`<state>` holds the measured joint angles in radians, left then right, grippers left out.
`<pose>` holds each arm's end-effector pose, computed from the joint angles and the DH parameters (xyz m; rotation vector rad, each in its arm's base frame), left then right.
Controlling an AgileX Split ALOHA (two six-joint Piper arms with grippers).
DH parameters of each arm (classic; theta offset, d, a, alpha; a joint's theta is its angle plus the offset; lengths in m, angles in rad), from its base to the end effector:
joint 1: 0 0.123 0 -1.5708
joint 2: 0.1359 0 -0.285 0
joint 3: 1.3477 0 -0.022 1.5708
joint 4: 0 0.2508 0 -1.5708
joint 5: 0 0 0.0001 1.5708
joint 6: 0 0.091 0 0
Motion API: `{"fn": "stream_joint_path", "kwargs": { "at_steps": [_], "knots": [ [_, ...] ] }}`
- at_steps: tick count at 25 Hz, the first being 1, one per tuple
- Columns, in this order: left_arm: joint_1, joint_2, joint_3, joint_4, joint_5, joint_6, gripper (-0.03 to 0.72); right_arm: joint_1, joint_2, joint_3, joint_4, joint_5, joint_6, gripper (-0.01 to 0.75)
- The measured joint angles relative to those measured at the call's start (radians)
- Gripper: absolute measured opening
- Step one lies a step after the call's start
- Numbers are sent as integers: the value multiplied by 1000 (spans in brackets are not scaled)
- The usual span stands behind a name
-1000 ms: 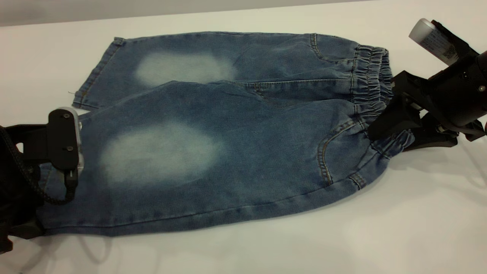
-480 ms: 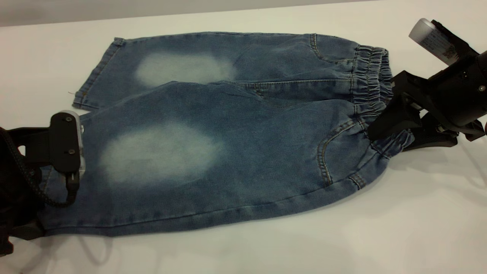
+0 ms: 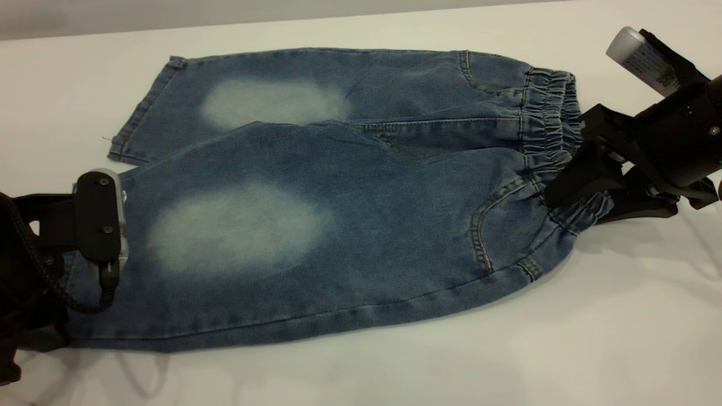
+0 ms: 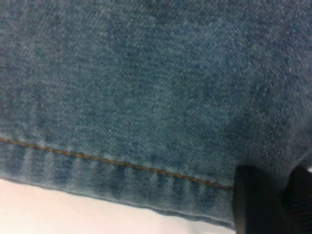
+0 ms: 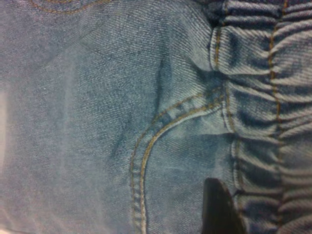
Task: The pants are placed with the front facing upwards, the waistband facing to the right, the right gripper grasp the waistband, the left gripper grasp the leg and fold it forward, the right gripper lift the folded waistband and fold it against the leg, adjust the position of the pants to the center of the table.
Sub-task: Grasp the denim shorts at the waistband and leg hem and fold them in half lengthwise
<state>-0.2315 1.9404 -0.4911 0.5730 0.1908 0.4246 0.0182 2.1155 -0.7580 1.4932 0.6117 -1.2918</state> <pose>0.2121 -0.0403 0.0411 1.7911 2.5672 0.1776 0.2917 0.0575 0.0391 0.1246 2.8202 0.9182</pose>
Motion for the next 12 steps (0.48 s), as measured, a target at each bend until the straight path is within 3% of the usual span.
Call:
{"fn": "stream_joint_path", "kwargs": {
  "at_steps": [3, 6, 12],
  "knots": [
    [0, 0, -1, 3, -9, -31, 69, 0, 0, 0, 0, 0, 0, 333],
    [0, -3, -8, 3, -5, -72, 57, 0, 0, 0, 0, 0, 0, 316],
    [1, -63, -71, 3, 20, -74, 54, 0, 0, 0, 0, 0, 0, 176]
  ]
}}
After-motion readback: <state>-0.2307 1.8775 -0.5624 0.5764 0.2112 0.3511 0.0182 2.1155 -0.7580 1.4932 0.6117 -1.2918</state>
